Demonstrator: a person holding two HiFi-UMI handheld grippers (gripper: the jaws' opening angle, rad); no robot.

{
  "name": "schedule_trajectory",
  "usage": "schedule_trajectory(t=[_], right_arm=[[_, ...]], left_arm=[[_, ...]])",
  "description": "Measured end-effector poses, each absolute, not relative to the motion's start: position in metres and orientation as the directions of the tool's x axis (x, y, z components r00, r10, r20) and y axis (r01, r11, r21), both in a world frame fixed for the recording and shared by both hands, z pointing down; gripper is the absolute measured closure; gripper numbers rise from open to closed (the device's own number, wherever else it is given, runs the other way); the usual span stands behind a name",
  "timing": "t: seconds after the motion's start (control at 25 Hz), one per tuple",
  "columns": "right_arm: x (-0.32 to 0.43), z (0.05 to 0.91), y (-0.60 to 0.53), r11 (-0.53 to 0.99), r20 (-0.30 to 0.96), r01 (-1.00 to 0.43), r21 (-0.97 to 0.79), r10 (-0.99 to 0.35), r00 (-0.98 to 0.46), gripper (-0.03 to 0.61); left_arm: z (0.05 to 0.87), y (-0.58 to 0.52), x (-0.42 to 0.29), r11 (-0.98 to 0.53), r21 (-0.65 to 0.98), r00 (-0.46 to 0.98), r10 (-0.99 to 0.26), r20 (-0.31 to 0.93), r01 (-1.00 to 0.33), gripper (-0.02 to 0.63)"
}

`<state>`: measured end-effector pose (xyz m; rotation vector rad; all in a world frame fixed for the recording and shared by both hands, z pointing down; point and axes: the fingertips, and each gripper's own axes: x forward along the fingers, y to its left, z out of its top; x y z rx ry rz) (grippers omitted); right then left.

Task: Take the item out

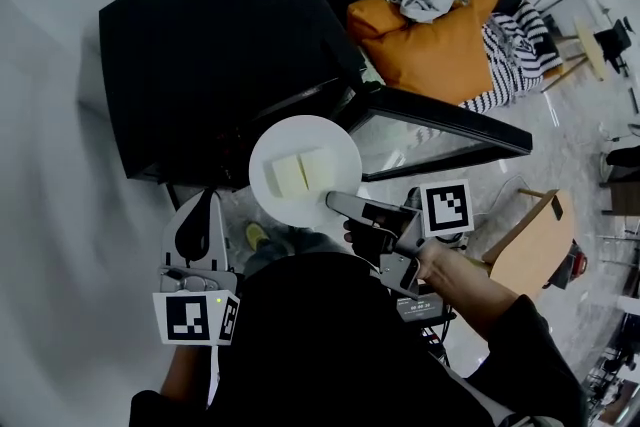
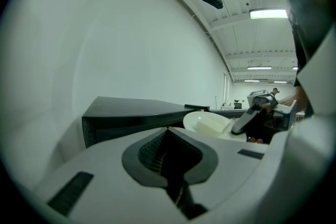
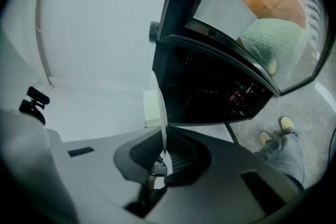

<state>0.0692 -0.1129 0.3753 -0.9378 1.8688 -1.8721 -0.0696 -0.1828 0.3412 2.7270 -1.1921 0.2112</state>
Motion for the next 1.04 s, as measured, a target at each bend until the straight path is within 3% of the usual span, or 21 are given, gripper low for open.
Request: schedule_trajectory(t=[1.04], right_arm=[[0.070, 0.374, -0.127, -0.091, 0.223, -0.218, -0.972, -0.656, -0.721, 0.557]], left_arm=[[0.337, -0.200, -0.077, -0.649, 0.092, 0.654, -0.735, 0.180, -0.755, 0.604]])
